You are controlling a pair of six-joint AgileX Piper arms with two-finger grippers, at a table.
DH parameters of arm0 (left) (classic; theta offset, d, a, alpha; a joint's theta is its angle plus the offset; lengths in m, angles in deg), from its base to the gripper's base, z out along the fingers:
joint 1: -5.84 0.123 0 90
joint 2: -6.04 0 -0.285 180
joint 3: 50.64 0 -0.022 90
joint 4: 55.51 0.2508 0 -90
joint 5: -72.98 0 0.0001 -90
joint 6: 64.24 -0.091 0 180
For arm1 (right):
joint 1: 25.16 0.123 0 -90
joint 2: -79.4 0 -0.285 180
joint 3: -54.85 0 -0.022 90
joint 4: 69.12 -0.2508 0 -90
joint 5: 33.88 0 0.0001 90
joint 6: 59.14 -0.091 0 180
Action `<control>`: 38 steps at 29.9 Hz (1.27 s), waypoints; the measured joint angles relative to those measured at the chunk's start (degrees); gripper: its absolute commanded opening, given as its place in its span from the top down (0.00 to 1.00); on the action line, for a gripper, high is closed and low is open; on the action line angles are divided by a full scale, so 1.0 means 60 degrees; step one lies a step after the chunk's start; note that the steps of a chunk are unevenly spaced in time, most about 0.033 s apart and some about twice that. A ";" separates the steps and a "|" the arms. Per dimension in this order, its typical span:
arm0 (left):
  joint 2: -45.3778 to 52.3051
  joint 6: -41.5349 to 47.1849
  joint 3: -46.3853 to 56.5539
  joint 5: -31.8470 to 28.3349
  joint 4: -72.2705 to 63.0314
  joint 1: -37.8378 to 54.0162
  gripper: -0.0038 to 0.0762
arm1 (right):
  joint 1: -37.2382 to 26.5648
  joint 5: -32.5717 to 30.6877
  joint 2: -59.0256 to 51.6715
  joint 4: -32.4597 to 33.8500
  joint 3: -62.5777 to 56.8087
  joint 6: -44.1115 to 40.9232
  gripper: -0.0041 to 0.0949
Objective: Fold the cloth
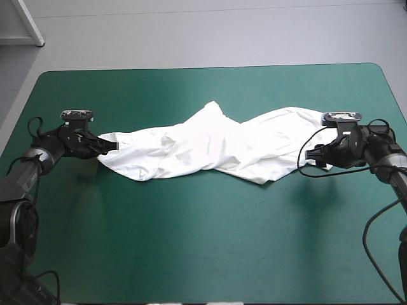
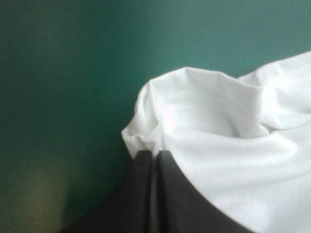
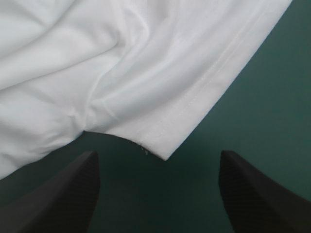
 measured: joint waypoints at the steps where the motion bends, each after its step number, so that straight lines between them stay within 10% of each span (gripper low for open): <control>1: 0.0000 0.0000 0.0000 0.0010 0.0000 0.0000 0.93 | -0.0027 0.0010 0.0194 -0.0033 0.0000 0.0049 0.30; 12: 0.0000 0.0000 0.0000 0.0069 0.0000 0.0000 0.93 | -0.0051 0.0617 0.1282 -0.0388 0.0018 0.0379 0.37; 24: 0.0000 0.0000 0.0000 0.0151 0.0000 0.0000 0.93 | -0.0051 0.1618 0.1838 -0.0525 0.0235 0.0495 0.98; 38: 0.1489 0.0000 -0.0762 0.0452 0.0000 0.0000 0.93 | -0.0051 0.0416 0.0125 -0.0598 0.2222 0.0505 0.98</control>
